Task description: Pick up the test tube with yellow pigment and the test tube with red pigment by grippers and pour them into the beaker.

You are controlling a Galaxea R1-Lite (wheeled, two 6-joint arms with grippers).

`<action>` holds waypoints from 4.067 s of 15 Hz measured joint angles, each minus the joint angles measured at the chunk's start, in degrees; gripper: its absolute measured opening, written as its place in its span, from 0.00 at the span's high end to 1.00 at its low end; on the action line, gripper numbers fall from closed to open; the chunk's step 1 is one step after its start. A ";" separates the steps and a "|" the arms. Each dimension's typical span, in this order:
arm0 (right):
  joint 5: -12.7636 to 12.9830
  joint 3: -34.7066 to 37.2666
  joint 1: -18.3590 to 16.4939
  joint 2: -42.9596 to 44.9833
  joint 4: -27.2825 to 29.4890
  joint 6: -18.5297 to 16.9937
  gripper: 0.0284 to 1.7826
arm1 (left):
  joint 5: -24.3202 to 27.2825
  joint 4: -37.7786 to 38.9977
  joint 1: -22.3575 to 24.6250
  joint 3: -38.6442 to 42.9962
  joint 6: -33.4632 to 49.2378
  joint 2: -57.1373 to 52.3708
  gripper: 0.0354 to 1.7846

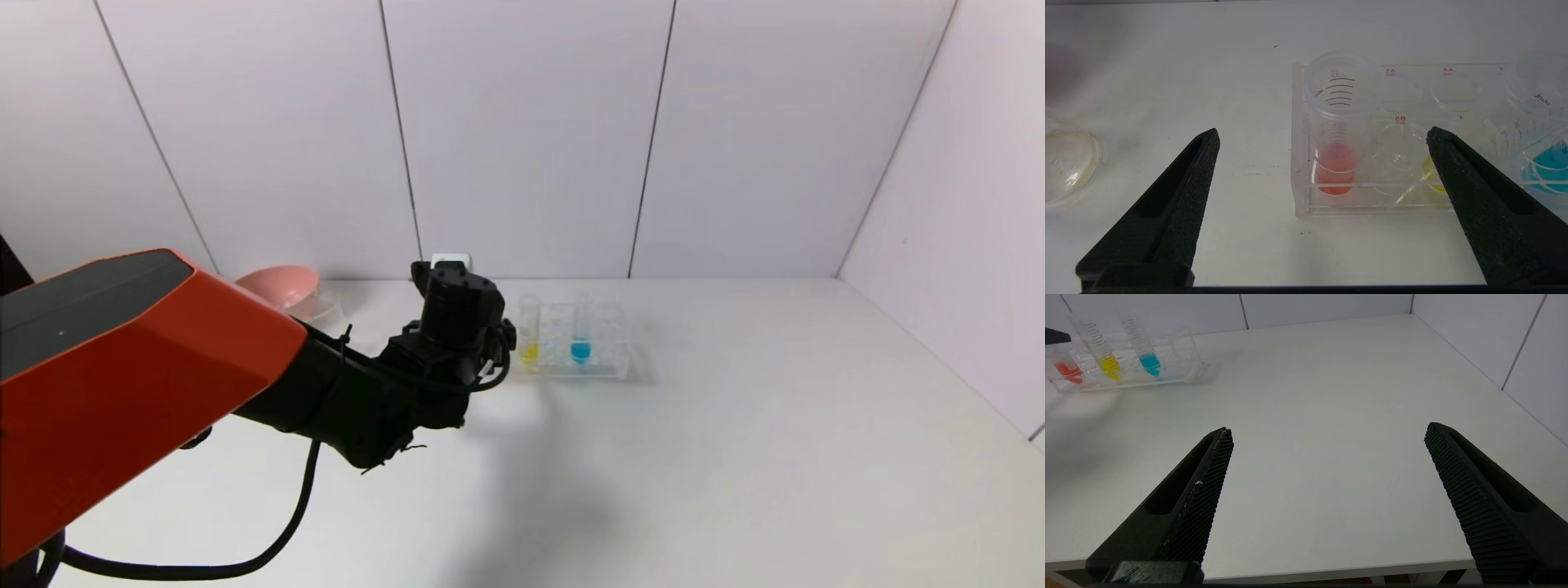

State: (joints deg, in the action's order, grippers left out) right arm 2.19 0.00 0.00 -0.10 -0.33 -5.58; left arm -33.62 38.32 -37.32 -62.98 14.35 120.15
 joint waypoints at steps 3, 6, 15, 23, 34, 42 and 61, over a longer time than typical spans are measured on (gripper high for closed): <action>0.00 0.00 0.00 0.00 0.02 0.00 0.04 | -0.09 2.34 -0.05 -0.30 -0.22 0.41 0.09; 0.00 0.00 0.00 0.00 0.00 0.00 0.04 | -0.09 2.41 -0.05 -0.52 -0.24 0.52 0.30; 0.00 0.00 0.00 0.00 0.02 0.00 0.04 | -0.13 3.69 -0.68 -2.49 -2.76 0.09 0.78; 0.00 0.00 0.00 0.00 0.02 0.00 0.04 | 0.99 2.91 -1.18 -4.50 -10.67 -6.51 0.78; 0.00 0.00 0.00 0.00 0.02 0.00 0.04 | 33.21 -17.68 24.89 10.93 -11.65 -34.57 0.78; 0.00 0.00 0.00 0.00 0.02 0.02 0.04 | 63.57 -26.31 50.21 11.13 -26.61 -36.04 0.78; -0.02 0.00 0.00 0.00 0.02 0.00 0.04 | 37.89 -63.87 41.69 -24.45 -60.08 -16.59 0.78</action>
State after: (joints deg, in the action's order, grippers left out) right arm 2.17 0.00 0.00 -0.10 -0.30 -5.58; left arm 4.27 -25.55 4.38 -87.43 -45.73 103.56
